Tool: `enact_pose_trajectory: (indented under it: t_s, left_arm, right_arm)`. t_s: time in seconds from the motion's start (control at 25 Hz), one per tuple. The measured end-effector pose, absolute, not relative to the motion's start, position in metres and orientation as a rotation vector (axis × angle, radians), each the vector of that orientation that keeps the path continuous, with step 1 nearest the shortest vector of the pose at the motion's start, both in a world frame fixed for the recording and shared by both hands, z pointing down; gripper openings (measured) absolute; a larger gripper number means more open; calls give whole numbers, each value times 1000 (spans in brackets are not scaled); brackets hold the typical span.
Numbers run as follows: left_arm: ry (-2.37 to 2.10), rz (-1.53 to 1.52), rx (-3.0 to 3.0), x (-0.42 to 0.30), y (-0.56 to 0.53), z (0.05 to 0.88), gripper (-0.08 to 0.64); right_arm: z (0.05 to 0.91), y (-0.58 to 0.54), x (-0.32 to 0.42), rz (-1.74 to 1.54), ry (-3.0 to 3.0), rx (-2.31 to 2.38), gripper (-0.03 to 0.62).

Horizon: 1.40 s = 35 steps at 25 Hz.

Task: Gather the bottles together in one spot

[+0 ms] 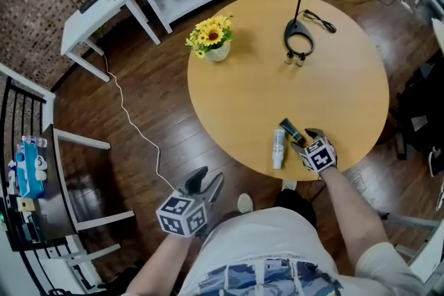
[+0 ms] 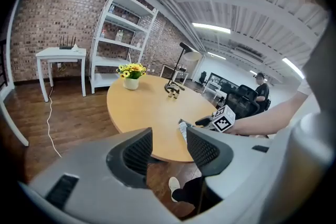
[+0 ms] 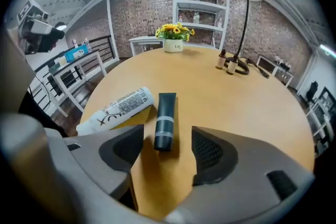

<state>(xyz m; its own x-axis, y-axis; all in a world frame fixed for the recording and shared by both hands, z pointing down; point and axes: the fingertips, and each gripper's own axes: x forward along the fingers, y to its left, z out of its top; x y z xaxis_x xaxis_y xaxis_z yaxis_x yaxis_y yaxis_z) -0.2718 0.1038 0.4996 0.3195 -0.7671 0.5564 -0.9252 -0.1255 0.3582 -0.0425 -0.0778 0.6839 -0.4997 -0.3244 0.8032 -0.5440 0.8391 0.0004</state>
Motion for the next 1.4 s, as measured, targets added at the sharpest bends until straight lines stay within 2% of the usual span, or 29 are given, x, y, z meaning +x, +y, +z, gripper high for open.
enact_pose_trajectory:
  t_s: [0.08,0.12,0.2,0.44,0.68,0.88,0.96,1.08,1.12,1.16,1.4]
  left_arm:
    - [-1491,318,1925,-257,87,500,179]
    - [-1491,325,1923,-250,78,500,179]
    - [-1490,342,1922,-235,61,498,179]
    - [-1402,387,2003,-165,-9,490,179]
    - [-1124,413,2052,-58,-73,512,179]
    - [-788,95,1743,25,-108,543,233]
    - [-715,-31,1630,46,-123,549,233]
    - [-651,-47,1604,76,-136,550,232]
    - [-640,-26,1618,84,-138,550,204]
    - [-636,-6,1638,91,-141,549,104]
    - [-642,89,1868,112,-156,515,58]
  right_arm:
    - [690,-84,-45,334,-2161,579,200]
    - [691,-85,-45,331,-2170,554,198]
    - [688,-84,-40,332,-2173,519,124]
    - [657,-98,0,451,-2270,594,126]
    - [606,-104,66,539,-2407,734,124]
    - [557,-103,112,598,-2522,835,124]
    - [538,-98,122,583,-2571,844,124]
    - [522,-89,131,519,-2628,820,126]
    - [519,-87,134,492,-2633,810,124]
    - [518,-87,137,468,-2631,805,126]
    - [526,-95,154,382,-2634,775,132]
